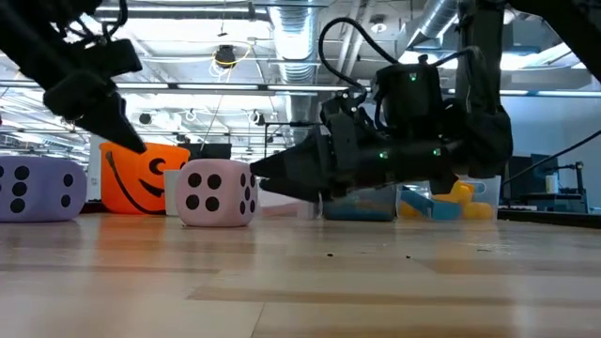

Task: Pick & Place Toys
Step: Put the pink die into the white bin

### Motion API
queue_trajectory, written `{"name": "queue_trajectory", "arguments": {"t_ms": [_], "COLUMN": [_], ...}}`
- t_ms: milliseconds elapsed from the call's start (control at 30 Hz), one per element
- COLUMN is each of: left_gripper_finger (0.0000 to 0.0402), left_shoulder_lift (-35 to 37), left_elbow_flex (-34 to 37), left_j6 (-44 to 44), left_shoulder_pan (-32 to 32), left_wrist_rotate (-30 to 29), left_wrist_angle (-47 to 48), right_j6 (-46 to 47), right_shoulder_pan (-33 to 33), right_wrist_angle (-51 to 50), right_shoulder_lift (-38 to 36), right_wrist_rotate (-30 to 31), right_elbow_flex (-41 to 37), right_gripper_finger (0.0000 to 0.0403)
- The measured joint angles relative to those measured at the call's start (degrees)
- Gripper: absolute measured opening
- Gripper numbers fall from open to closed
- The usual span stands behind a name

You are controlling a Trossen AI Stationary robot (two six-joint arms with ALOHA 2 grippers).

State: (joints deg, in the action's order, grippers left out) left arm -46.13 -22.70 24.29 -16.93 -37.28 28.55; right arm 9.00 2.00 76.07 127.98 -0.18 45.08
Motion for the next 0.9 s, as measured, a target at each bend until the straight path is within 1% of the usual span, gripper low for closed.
{"name": "queue_trajectory", "arguments": {"t_ms": [200, 467, 633, 900], "left_gripper_finger": [0.0081, 0.0081, 0.0081, 0.0081], "left_shoulder_lift": [0.00, 0.00, 0.00, 0.00], "left_elbow_flex": [0.00, 0.00, 0.00, 0.00], "left_j6": [0.09, 0.21, 0.50, 1.66], "left_shoulder_pan": [-0.01, -0.02, -0.02, -0.02], "left_wrist_rotate": [0.02, 0.02, 0.02, 0.04], "left_wrist_angle": [2.61, 2.56, 2.56, 2.52], "right_j6": [0.04, 2.64, 2.62, 3.69], "right_shoulder_pan": [-1.67, -3.30, -3.48, -4.09], "right_wrist_angle": [-0.15, -0.58, -4.26, -4.88], "right_shoulder_lift": [-0.02, -0.02, -0.04, -0.07], "right_wrist_rotate": [4.68, 4.74, 4.74, 4.77], "right_elbow_flex": [0.04, 1.70, 1.72, 1.70], "right_gripper_finger": [0.0400, 0.0400, 0.0400, 0.0400]}}
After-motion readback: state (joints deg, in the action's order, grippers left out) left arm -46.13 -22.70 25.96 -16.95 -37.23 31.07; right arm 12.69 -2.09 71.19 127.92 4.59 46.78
